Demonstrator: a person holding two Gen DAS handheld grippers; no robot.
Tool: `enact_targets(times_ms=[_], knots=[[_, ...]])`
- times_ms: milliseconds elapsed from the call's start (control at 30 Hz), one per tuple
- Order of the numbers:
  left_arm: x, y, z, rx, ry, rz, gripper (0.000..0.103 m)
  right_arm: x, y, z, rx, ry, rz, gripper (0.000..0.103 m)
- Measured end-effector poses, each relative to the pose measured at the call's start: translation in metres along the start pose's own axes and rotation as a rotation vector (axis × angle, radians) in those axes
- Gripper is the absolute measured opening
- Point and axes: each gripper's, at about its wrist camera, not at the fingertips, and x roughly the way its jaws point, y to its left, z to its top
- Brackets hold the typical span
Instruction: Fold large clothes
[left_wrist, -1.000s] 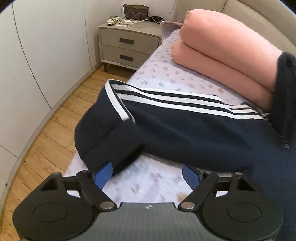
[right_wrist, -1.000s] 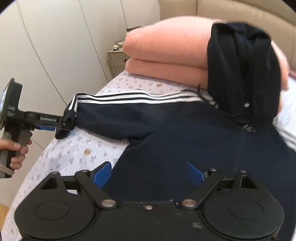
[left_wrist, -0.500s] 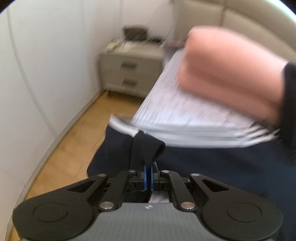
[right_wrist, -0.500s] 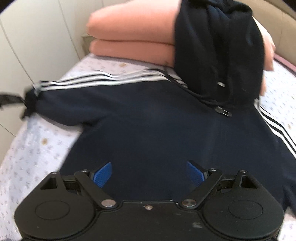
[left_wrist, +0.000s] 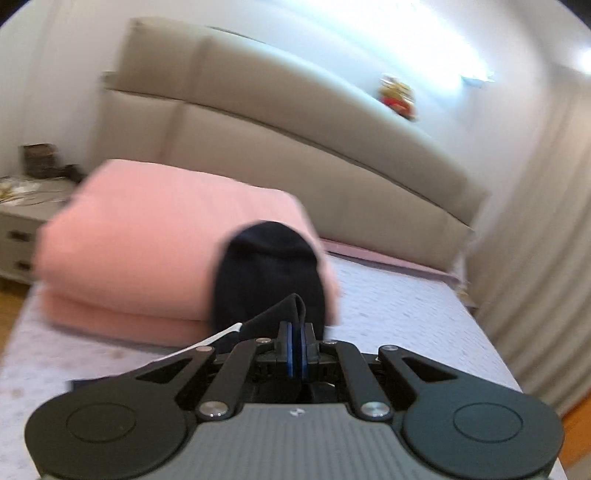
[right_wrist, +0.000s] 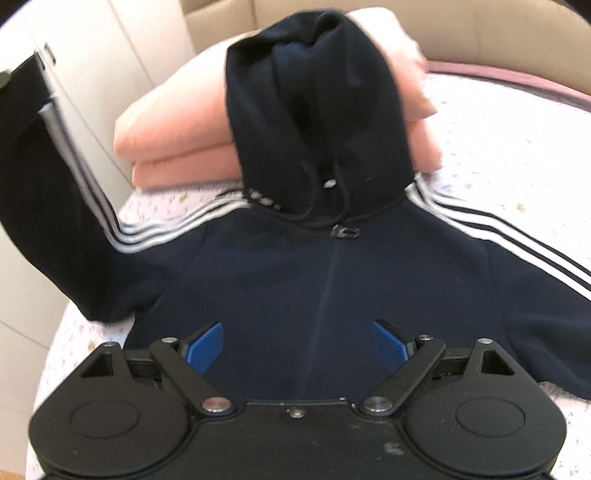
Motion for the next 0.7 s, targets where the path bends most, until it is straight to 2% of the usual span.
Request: enact_targets(times_ms=[133,200,300,333,367,400,467,500,533,600,700], knots=[[0.061,-0.033,-0.026,0.012,0.055,-0.076,0.005,-0.011,-0.023,-0.002,0.025,-0.051,-0.015,0.103],[0.095,-0.045,-0.044,0.03,0.085,-0.089,0.005,-0.012,-0.037,-0.006,0.05,-0.066,-0.018,0.103],[0.14,-0.043,-0.074,0.014,0.148,-0.144,0.005,-0.009,-0.059,-0.015,0.108,-0.078,-0.009,0.103],[0.152,-0.038,-0.085,0.002,0.171,-0.167,0.011,-0.007,-0.067,-0.018,0.132,-0.085,-0.005,0.103],[0.16,-0.034,-0.091,-0.012,0.191,-0.189,0.027,-0.006,-0.074,-0.021,0.154,-0.092,-0.002,0.103],[0.167,-0.03,-0.099,-0.021,0.216,-0.217,0.037,-0.003,-0.08,-0.024,0.174,-0.097,0.001,0.103],[0.168,-0.016,-0.109,-0.01,0.227,-0.226,0.079,0.002,-0.092,-0.028,0.217,-0.113,0.011,0.103],[0.164,-0.005,-0.113,0.005,0.217,-0.192,0.087,0.004,-0.097,-0.029,0.225,-0.119,0.016,0.103],[0.159,0.006,-0.113,0.015,0.203,-0.156,0.094,0.009,-0.101,-0.029,0.227,-0.119,0.02,0.103],[0.151,0.039,-0.113,0.016,0.19,-0.069,0.095,0.018,-0.102,-0.028,0.227,-0.116,0.012,0.103],[0.146,0.102,-0.114,-0.038,0.201,0.038,0.095,0.042,-0.097,-0.022,0.182,-0.092,0.002,0.103]])
